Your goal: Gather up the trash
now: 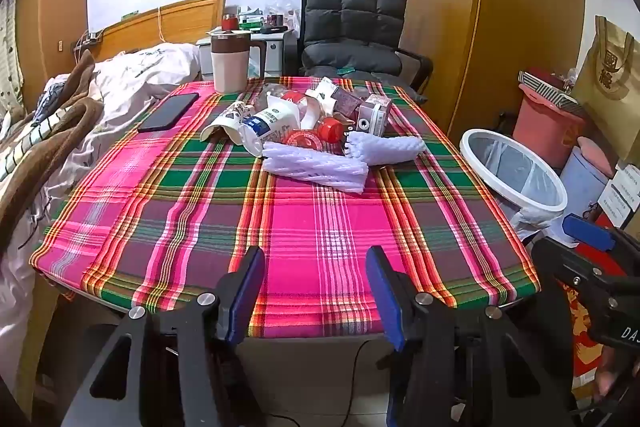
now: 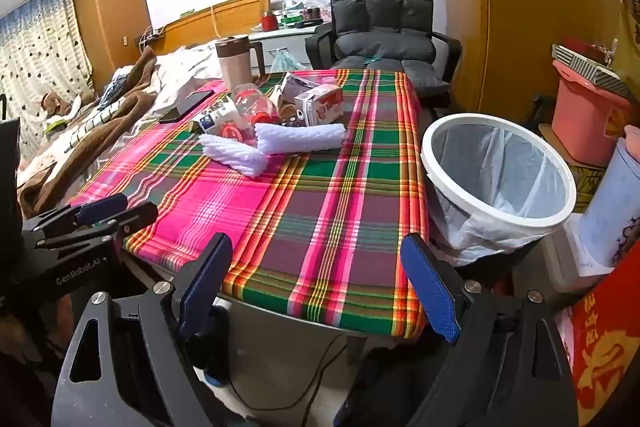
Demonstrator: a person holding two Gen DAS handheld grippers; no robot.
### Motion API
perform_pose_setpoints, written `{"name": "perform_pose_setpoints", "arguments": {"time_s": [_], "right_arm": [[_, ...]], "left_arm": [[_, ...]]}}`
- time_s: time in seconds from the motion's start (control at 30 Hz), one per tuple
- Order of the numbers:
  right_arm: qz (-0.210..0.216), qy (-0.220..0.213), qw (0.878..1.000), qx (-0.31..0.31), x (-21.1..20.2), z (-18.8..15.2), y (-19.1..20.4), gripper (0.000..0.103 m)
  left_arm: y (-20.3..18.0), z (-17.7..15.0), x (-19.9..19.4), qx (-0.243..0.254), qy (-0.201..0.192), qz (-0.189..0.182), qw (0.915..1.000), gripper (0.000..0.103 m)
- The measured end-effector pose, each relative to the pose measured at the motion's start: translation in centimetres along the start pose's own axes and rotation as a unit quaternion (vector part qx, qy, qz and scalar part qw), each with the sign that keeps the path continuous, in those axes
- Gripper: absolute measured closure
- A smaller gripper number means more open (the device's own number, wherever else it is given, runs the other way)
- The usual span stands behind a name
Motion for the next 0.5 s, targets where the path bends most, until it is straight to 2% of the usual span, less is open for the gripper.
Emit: {"name": "perform_pose_setpoints", "arguments": {"time_s": [0.5], "right_arm": [[0.002,0.003,1.000,0.001,-0.02,-0.07,0.16,0.016]], "left_arm": [[-0.15,0.25,-0.54,0.003,-0.006,0.002,1.0000,0.051]]}}
Point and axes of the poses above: each gripper's, at about its wrist camera, not at the fingertips, and x roughly the way its jaws point, y to its left, z to its top, the point moved 8 cm from there along x, roughly the way its jaws point, and after that the axes turned 10 degrees about -x, right-handed, at the moved point
